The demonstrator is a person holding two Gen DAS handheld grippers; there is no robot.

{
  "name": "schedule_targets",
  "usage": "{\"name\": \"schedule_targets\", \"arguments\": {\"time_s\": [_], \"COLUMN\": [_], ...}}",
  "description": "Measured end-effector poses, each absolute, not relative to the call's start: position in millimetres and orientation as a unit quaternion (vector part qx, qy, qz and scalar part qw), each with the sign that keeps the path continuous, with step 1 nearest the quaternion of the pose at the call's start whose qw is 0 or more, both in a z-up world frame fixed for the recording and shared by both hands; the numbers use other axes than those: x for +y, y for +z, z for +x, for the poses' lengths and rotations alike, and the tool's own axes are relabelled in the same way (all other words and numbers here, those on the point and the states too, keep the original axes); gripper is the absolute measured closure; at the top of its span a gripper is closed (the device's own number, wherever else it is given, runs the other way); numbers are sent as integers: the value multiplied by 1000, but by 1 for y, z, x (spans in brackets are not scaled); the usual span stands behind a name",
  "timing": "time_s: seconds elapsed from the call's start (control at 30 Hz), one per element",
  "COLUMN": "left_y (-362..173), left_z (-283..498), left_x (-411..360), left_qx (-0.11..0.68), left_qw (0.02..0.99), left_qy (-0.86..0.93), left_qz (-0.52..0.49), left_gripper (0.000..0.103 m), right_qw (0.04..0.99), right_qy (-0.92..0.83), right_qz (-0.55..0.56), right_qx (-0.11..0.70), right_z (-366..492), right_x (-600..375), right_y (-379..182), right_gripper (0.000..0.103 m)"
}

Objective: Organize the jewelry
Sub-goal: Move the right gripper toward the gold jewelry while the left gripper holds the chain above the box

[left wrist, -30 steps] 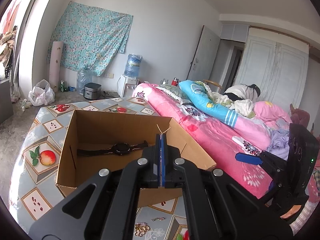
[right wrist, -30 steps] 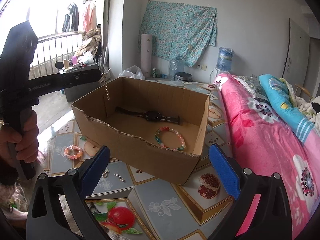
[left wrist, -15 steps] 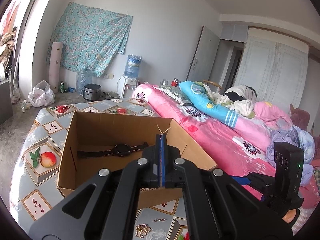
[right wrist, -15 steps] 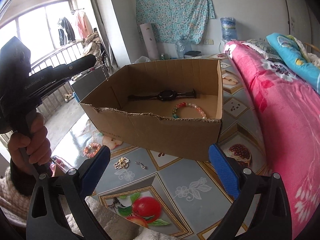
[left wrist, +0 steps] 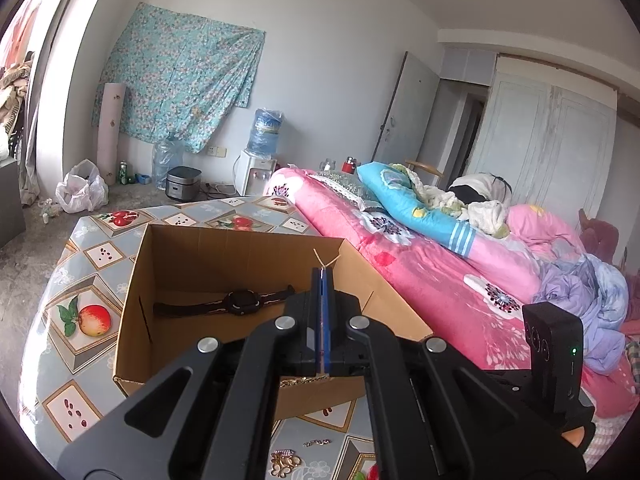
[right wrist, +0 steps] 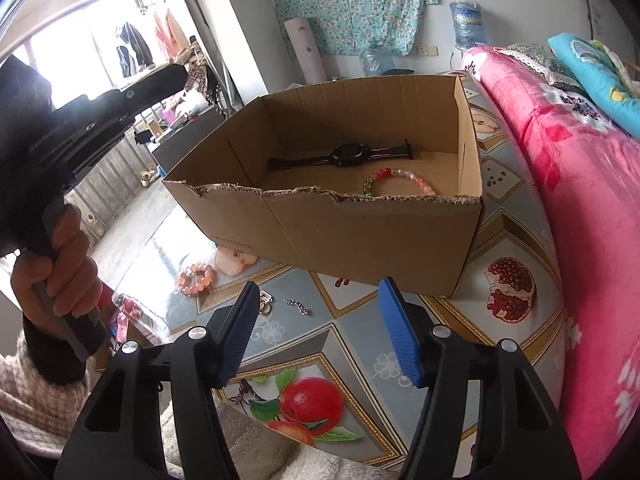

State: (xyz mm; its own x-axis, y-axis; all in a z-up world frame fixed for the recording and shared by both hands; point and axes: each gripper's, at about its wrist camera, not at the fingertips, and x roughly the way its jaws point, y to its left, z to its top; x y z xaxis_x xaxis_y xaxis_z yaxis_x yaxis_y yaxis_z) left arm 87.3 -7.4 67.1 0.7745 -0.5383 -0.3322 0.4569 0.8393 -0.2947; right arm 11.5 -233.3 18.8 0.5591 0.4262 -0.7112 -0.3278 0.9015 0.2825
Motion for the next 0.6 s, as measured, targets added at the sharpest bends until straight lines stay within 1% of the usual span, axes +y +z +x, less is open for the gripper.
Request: {"name": "schedule_targets", "arguments": {"time_s": [0.03,0.07,0.17,0.2,0.33,0.47,0.6], "left_y": [67,67,65,64,61,57,51], "left_z": [89,91,97,99,107,112,119], "left_x": [-7,-6,-1,1,9,20,30], "left_qx": [208,212,215,217,217,217,223], "left_qw": [936,935,934,935,936,937,935], "left_qy": [-265,-265,-264,-261,-253,-246,-240], "left_qz": [-100,-100,-105,-107,-116,-124,-138], "left_gripper": [103,103,103,103,103,103,103], "right_qw": [880,878,871,868,856,841,831], "right_qy": [213,213,226,232,258,276,301], "right_qz": [53,47,36,27,-27,-80,-108], "right_qx": [420,426,435,438,448,458,456], "right_z": [11,12,17,19,26,35,43], "right_x": [-234,-235,-233,-229,-203,-183,-163], "right_y": [17,14,4,0,-15,-30,-34], "right_gripper": [45,50,56,60,66,75,79]}}
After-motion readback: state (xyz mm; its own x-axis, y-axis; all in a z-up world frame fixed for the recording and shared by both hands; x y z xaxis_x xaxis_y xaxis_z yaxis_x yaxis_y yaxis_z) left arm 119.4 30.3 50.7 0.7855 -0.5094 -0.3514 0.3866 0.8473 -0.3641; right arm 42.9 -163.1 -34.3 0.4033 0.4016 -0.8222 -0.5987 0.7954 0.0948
